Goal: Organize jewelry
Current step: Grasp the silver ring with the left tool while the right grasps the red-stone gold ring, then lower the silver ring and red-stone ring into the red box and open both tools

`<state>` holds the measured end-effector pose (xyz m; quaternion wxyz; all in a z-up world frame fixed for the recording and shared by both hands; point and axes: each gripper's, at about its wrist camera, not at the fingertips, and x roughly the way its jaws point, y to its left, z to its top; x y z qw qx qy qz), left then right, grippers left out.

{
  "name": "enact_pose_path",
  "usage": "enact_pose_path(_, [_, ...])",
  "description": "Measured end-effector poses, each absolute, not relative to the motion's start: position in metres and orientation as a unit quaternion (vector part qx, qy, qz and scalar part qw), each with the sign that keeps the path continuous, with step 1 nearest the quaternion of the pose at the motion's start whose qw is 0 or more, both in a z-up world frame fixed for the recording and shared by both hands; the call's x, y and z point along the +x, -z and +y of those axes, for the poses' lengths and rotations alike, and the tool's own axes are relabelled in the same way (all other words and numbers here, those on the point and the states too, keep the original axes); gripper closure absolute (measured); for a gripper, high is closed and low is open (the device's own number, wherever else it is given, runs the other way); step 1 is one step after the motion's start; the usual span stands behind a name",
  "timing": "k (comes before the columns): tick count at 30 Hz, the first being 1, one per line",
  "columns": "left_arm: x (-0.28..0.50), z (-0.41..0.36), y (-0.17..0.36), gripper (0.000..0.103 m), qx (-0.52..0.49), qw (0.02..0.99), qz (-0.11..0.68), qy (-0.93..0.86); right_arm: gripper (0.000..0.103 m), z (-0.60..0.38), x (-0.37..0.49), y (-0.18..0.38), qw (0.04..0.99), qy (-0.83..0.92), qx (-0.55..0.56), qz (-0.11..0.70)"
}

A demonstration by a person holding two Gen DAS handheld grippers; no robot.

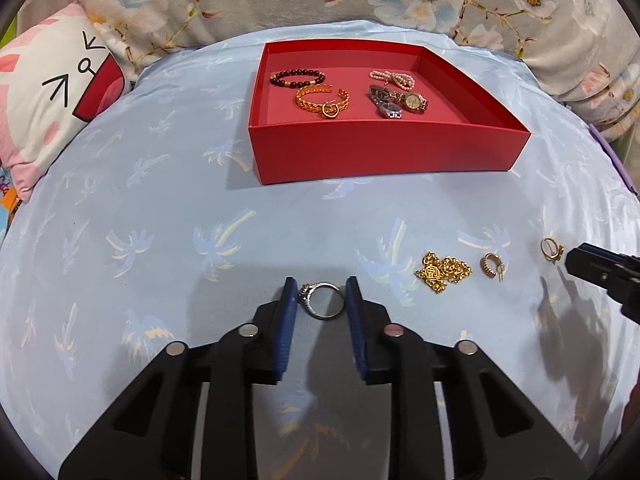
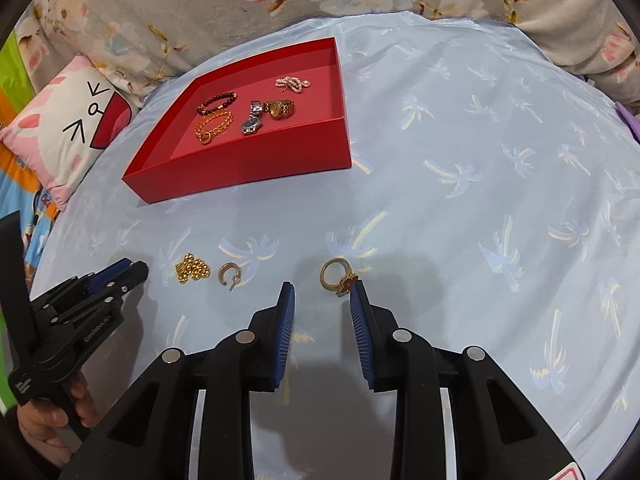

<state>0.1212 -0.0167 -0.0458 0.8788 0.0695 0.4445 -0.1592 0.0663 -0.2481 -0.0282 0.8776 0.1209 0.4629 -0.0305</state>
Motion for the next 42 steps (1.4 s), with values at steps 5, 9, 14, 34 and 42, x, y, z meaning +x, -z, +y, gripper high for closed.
enact_pose_path(5, [0.123,-0.01,0.045,0.079,0.048,0.874,0.452,0.169,0.074,-0.248,0.074,0.032,0.878,0.034,0.114,0.464])
enact_pose_path(9, [0.122,-0.006,0.045,0.079,0.043,0.873,0.453,0.173,0.074,-0.249,0.075,0.035,0.877,0.036,0.111,0.465])
enact_pose_path(14, [0.121,-0.001,0.043,0.079,0.029,0.869,0.459,0.181,0.074,-0.249,0.077,0.038,0.877,0.038,0.107,0.467])
enact_pose_path(34, [0.117,0.001,0.035,0.079,0.023,0.871,0.456,0.182,0.091,-0.252,0.079,0.047,0.874,0.037,0.112,0.472])
enact_pose_path(42, [0.116,0.0,0.032,0.079,0.02,0.872,0.454,0.184,0.096,-0.253,0.078,0.042,0.875,0.035,0.119,0.468])
